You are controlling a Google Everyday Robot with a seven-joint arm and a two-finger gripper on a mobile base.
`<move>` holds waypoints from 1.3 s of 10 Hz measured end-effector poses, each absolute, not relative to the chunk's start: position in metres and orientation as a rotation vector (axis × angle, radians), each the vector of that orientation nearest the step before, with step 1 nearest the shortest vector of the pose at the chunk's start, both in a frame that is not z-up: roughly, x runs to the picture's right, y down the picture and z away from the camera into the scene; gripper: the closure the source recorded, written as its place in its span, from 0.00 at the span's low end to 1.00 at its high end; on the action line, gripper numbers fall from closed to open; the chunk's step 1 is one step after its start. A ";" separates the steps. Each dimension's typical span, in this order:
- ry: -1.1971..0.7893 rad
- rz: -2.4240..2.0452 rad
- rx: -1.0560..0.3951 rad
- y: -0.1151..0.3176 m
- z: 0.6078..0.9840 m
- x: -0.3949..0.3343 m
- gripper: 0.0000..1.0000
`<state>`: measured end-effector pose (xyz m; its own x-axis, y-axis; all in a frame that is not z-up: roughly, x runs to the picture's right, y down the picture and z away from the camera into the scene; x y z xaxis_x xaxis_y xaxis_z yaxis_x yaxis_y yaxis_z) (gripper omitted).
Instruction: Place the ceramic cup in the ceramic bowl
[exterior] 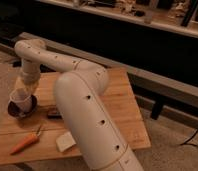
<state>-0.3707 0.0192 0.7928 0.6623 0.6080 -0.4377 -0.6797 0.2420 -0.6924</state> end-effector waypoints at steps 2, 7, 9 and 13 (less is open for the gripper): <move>0.087 0.874 -1.000 0.022 0.792 -0.371 0.24; 0.065 0.856 -1.034 0.025 0.783 -0.379 0.24; 0.057 0.849 -1.036 0.020 0.778 -0.380 0.24; 0.029 0.854 -0.977 -0.016 0.756 -0.370 0.24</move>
